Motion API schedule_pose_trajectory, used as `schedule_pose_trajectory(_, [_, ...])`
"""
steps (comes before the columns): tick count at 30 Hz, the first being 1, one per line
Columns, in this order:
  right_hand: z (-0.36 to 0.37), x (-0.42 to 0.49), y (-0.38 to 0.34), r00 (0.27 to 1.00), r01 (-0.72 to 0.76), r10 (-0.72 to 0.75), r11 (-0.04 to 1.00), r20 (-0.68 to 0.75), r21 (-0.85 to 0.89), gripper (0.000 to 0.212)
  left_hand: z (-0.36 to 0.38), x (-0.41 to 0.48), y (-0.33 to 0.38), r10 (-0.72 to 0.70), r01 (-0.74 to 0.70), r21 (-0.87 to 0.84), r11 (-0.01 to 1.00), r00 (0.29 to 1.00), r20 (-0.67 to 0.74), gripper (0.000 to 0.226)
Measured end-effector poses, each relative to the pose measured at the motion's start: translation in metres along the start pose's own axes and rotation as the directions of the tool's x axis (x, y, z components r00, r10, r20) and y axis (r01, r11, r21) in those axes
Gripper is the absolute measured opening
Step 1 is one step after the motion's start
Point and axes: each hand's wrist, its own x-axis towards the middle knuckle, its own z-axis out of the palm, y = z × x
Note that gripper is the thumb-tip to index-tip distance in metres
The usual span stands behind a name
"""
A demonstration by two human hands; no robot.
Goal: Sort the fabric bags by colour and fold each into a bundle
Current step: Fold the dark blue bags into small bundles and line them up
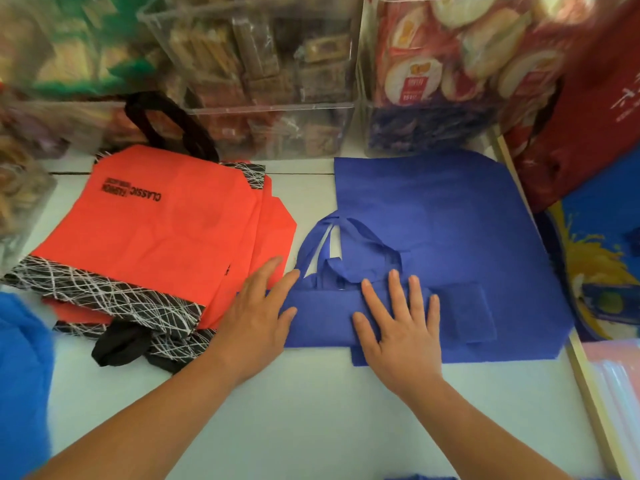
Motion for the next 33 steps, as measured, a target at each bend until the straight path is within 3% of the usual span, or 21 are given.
schedule_pose_trajectory(2, [0.0,0.006,0.006,0.998,0.058,-0.058,0.998,0.005,-0.018,0.064,-0.008,-0.006,-0.006,-0.082,0.082,-0.005,0.997,0.996,0.018,0.061])
schedule_pose_trajectory(6, [-0.012,0.02,0.025,0.963,0.271,-0.271,0.962,0.007,-0.031,0.061,-0.014,-0.023,0.003,0.007,-0.013,0.137,0.99,0.999,0.043,0.062])
schedule_pose_trajectory(8, [-0.022,0.025,0.029,0.945,0.315,-0.319,0.947,-0.068,-0.068,0.059,-0.012,-0.032,0.018,-0.091,0.083,0.097,0.992,0.993,0.079,0.059])
schedule_pose_trajectory(10, [-0.031,0.024,0.016,0.936,0.273,-0.286,0.958,-0.206,-0.093,0.05,-0.01,-0.042,0.034,-0.274,0.298,-0.123,0.946,0.945,0.18,0.049])
schedule_pose_trajectory(13, [-0.034,0.001,-0.013,0.911,0.272,-0.247,0.962,-0.331,0.03,0.022,-0.01,-0.055,0.056,-0.421,0.508,-0.331,0.795,0.856,0.302,0.038])
schedule_pose_trajectory(15, [-0.03,-0.029,-0.021,0.915,0.379,-0.324,0.894,-0.239,0.24,0.022,-0.011,-0.062,0.068,-0.493,0.601,-0.451,0.66,0.799,0.344,0.034])
schedule_pose_trajectory(16, [-0.03,-0.043,-0.021,0.918,0.396,-0.371,0.841,-0.139,0.368,0.033,-0.014,-0.063,0.072,-0.52,0.642,-0.517,0.566,0.765,0.38,0.032])
schedule_pose_trajectory(19, [-0.045,-0.065,-0.007,0.869,0.219,-0.446,0.735,0.214,0.642,0.063,-0.029,-0.057,0.078,-0.512,0.714,-0.633,0.299,0.68,0.525,0.024])
schedule_pose_trajectory(21, [-0.061,-0.068,-0.002,0.814,0.178,-0.498,0.704,0.299,0.688,0.076,-0.045,-0.051,0.084,-0.468,0.732,-0.661,0.162,0.647,0.602,0.022])
schedule_pose_trajectory(24, [-0.075,-0.065,-0.001,0.772,0.266,-0.541,0.751,0.333,0.605,0.093,-0.063,-0.039,0.093,-0.428,0.734,-0.679,-0.021,0.607,0.669,0.017])
schedule_pose_trajectory(26, [-0.079,-0.061,-0.002,0.848,0.201,-0.458,0.742,0.265,0.639,0.069,-0.069,-0.03,0.097,-0.417,0.71,-0.704,-0.002,0.639,0.646,0.008])
schedule_pose_trajectory(29, [-0.086,-0.048,-0.003,0.961,-0.101,-0.168,0.53,0.221,0.842,0.029,-0.069,-0.017,0.101,-0.458,0.595,-0.762,0.257,0.769,0.446,0.03])
schedule_pose_trajectory(31, [-0.093,-0.037,-0.004,0.968,-0.162,-0.078,0.534,0.239,0.83,0.029,-0.069,-0.01,0.104,-0.356,0.46,-0.738,0.494,0.881,0.311,0.031])
schedule_pose_trajectory(33, [-0.095,-0.027,-0.001,0.958,-0.252,0.01,0.505,0.286,0.826,0.037,-0.058,0.0,0.108,-0.202,0.372,-0.723,0.582,0.928,0.314,0.016])
